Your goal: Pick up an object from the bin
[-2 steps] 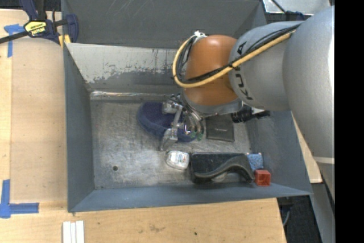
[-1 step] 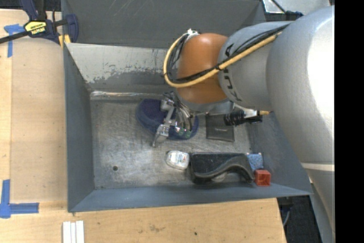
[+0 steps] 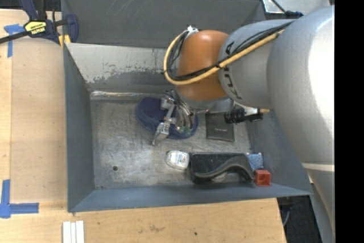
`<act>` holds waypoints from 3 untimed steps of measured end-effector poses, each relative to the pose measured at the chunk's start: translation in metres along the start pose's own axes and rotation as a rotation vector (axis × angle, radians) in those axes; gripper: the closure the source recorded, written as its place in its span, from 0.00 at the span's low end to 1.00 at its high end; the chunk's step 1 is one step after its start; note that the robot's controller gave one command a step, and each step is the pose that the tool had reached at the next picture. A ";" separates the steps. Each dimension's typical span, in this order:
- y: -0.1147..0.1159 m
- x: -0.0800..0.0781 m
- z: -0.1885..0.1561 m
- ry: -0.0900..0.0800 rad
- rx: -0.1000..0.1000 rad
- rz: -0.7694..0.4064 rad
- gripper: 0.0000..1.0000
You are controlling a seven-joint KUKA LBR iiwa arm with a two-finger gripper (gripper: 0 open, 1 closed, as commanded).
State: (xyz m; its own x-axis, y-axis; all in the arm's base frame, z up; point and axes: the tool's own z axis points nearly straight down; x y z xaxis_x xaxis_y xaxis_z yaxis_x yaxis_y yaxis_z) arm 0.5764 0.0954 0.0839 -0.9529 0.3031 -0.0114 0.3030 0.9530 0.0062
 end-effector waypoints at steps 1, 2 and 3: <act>0.016 -0.014 0.005 0.001 0.000 0.128 0.00; 0.015 -0.020 0.002 -0.019 -0.005 0.131 1.00; 0.016 -0.025 -0.073 0.001 0.001 0.129 1.00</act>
Offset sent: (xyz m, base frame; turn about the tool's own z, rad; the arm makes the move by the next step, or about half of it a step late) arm 0.0138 0.0098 -0.0139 0.1299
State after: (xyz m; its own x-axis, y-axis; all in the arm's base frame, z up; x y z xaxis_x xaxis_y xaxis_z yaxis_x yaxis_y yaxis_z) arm 0.6036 0.1027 0.1575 -0.9059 0.4234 -0.0097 0.4233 0.9059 0.0063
